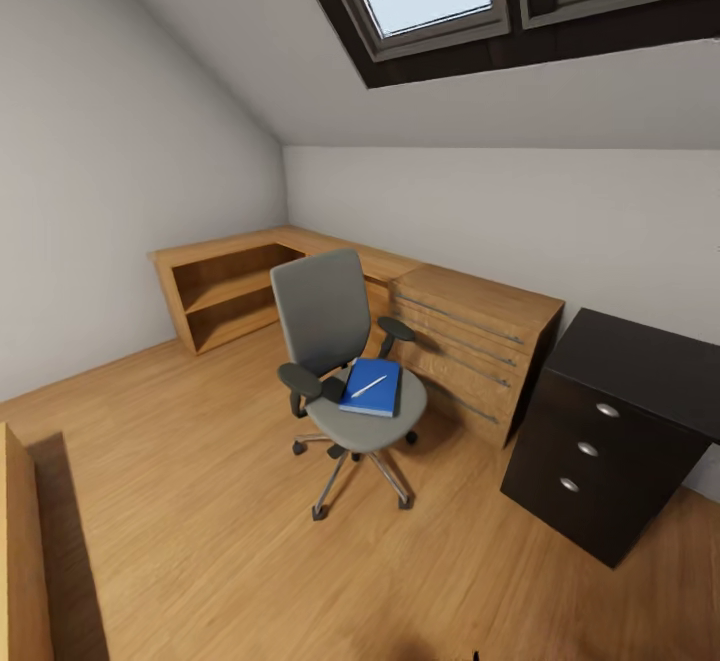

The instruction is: In the bedroom, organize the workspace by keeping the computer under the desk, ensuring the monitor is on the desk, placing the keyboard on the desk next to the monitor, placing the mouse on the desk next to the keyboard, moving the folder from the swivel chair onto the desk next to the mouse, stacking the notebook on top of the folder with the pen on top of the notebook, and positioning the swivel chair next to the desk.

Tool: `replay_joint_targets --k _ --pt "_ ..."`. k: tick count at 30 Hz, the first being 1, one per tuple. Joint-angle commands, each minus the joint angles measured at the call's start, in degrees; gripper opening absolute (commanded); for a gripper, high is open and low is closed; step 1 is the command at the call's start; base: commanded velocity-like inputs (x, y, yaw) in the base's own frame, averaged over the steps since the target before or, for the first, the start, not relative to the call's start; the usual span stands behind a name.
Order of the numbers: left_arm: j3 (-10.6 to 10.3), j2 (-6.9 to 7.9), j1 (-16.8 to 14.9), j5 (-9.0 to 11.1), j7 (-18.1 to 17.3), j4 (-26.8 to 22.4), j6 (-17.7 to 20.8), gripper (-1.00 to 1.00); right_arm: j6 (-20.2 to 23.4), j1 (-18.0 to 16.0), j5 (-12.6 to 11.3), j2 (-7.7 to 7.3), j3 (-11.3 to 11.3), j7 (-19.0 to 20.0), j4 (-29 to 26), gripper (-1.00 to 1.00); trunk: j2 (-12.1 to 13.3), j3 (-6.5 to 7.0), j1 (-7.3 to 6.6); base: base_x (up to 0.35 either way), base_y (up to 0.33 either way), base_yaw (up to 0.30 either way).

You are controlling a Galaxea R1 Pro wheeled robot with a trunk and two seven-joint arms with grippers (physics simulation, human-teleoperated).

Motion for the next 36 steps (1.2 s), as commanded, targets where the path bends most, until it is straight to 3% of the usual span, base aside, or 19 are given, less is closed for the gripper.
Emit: replay_joint_targets --k 1,12,17,36 --pt "-0.4 0.05 0.0 0.6 0.4 0.0 -0.3 1.00 -0.1 0.0 0.3 0.03 -0.3 -0.2 0.0 1.00 0.0 -0.06 0.00 0.000 0.000 -0.193" --pt "-0.4 0.05 0.0 0.6 0.4 0.0 -0.3 1.00 -0.2 0.0 0.7 0.12 -0.1 -0.1 0.0 1.00 0.0 -0.06 0.00 0.006 0.000 -0.018" --pt "-0.4 -0.01 0.0 0.5 0.3 0.0 -0.3 1.00 -0.2 0.0 0.7 0.10 -0.1 -0.1 0.0 1.00 0.0 -0.06 0.00 0.229 0.000 -0.067" --pt "-0.5 -0.01 0.0 0.5 0.3 0.0 -0.2 1.00 -0.1 0.0 0.7 0.07 -0.1 -0.1 0.0 1.00 0.0 -0.06 0.00 0.055 -0.014 -0.278"
